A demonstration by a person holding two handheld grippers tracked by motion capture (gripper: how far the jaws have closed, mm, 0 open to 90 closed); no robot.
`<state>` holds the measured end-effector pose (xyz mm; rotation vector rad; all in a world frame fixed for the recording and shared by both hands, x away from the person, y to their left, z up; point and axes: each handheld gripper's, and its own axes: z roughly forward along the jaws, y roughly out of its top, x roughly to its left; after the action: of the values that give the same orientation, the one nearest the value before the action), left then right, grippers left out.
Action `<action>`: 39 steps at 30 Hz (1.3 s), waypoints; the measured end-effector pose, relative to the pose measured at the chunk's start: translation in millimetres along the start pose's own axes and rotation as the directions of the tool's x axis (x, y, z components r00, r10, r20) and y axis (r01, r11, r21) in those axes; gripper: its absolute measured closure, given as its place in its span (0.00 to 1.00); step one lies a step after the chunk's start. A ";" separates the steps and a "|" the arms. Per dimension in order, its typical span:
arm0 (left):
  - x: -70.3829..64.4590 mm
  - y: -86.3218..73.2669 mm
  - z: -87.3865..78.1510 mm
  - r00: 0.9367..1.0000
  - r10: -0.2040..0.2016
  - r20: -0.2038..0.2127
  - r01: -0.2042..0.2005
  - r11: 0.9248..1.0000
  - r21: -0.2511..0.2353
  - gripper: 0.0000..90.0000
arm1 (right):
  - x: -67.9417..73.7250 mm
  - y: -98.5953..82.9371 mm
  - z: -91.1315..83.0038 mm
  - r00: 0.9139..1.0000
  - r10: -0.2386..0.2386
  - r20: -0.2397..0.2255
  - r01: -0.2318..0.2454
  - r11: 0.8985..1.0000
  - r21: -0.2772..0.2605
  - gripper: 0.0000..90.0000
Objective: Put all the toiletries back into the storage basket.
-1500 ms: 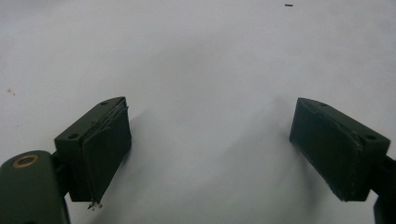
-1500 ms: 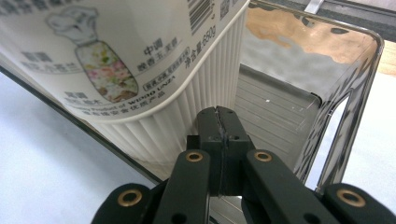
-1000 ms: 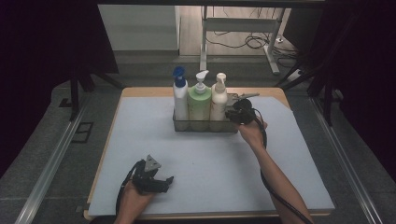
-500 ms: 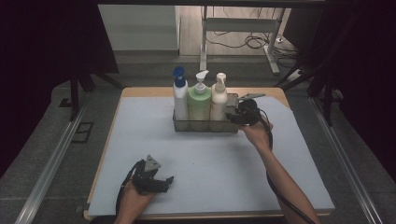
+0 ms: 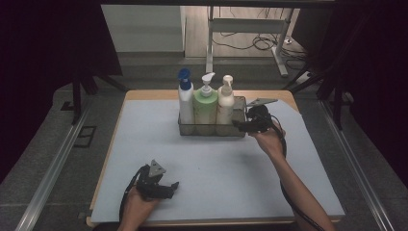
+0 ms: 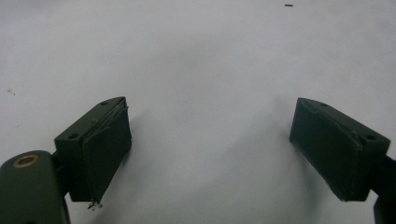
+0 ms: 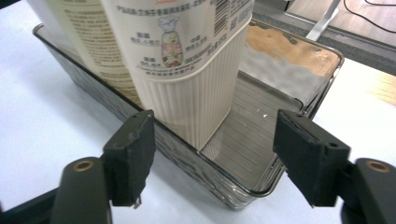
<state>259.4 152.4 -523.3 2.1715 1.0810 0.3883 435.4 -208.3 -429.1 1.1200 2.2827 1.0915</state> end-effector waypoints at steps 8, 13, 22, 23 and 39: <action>0.0 0.0 0.0 1.000 0.000 0.000 0.000 1.000 0.000 0.14 | 8.2 -4.3 -7.2 0.999 -0.046 -0.008 0.046 0.999 0.000 0.16; 0.0 0.0 0.0 1.000 0.000 0.000 0.000 1.000 0.000 0.14 | 13.1 -8.0 -11.9 0.998 -0.068 -0.018 0.068 0.998 0.007 0.13; 0.0 0.0 0.0 1.000 0.000 0.000 0.000 1.000 0.000 0.14 | 19.1 -16.2 -19.7 0.993 -0.117 -0.022 0.118 0.993 0.030 0.00; 0.0 0.0 0.0 1.000 0.000 -0.001 0.000 1.000 0.000 0.14 | 19.6 -17.2 -20.8 0.992 -0.121 -0.024 0.122 0.992 0.033 0.00; -0.1 0.0 0.0 1.000 0.000 -0.001 0.000 1.000 0.000 0.14 | 19.0 -37.3 -38.6 0.992 -0.123 -0.035 0.124 0.991 0.043 0.00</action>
<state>259.4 152.3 -523.3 2.1714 1.0812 0.3890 381.5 -226.2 -433.6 0.9697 2.3775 1.0222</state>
